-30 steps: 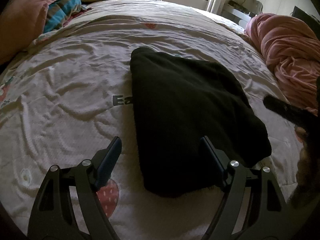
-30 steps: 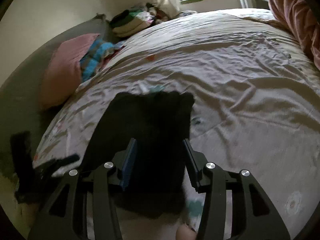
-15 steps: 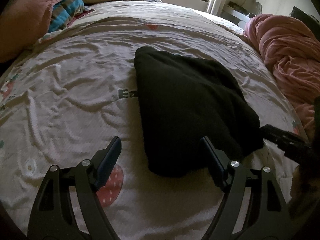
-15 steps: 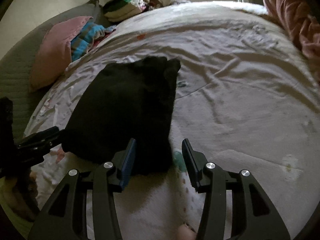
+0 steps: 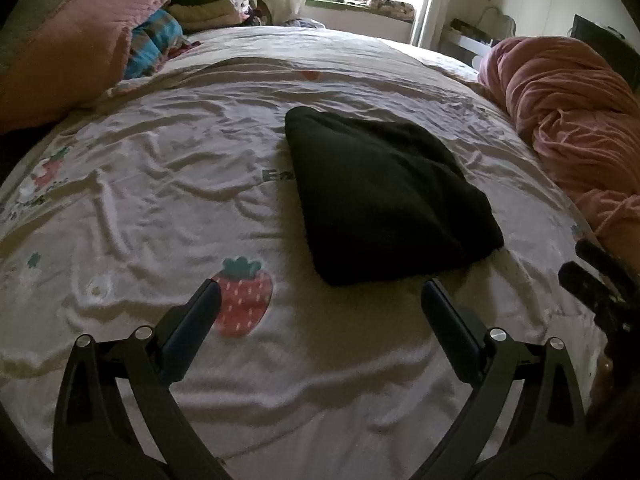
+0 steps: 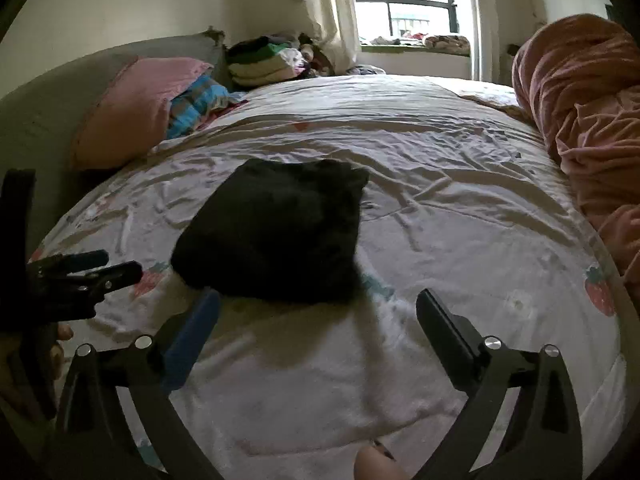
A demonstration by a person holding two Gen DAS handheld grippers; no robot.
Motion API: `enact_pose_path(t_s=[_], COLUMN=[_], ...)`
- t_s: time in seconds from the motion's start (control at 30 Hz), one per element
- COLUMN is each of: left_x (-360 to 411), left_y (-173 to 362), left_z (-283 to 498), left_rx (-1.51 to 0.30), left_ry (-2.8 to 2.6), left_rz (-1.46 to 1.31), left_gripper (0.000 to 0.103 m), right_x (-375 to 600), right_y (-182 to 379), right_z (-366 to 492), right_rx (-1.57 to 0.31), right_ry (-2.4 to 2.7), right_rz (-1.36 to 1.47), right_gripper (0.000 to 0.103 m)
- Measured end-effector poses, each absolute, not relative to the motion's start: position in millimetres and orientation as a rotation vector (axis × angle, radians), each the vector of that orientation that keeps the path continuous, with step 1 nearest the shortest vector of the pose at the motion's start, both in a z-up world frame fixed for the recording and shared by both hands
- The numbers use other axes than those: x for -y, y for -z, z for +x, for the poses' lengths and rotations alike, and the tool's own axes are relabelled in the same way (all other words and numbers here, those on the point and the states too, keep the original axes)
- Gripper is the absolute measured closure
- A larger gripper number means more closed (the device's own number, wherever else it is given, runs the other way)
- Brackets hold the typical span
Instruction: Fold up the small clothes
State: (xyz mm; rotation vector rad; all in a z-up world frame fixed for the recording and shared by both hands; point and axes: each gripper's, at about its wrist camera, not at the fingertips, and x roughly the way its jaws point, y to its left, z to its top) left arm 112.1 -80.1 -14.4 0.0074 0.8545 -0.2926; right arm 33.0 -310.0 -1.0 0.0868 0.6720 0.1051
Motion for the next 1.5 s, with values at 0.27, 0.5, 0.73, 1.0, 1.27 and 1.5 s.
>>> enact_pose_path(t_s=[0.27, 0.5, 0.73, 1.0, 1.27, 1.5], left_x=[68.4, 65.3, 64.9, 63.0, 58.4, 57.3], left_y=[24.7, 28.5, 28.3, 27.1, 28.6, 28.1], left_z=[81.5, 75.4, 73.5, 74.4, 75.5, 75.4], left_rx=[-0.829, -0.834, -0.830, -0.838, -0.854, -0.854], left_ry=[0.278, 0.278, 0.271, 0.261, 0.250, 0.248], left_rz=[-0.015, -0.035, -0.032, -0.023, -0.026, -0.027], left_gripper=[0.009, 0.010, 0.009, 0.009, 0.009, 0.009], right_x=[282.6, 282.8, 283.0, 280.6, 280.0, 280.1], right_y=[22.0, 31.8, 29.8, 28.9, 29.4, 28.6], right_z=[4.8, 6.7, 6.3, 6.4, 6.5, 5.3], right_rx=[-0.654, -0.695, -0.692, -0.699, -0.705, -0.706], right_ry=[-0.070, -0.050, -0.043, -0.044, -0.038, -0.034], right_rz=[0.056, 0.071, 0.061, 0.058, 0.060, 0.059], right_gripper=[0.005, 0.005, 0.005, 0.005, 0.005, 0.005])
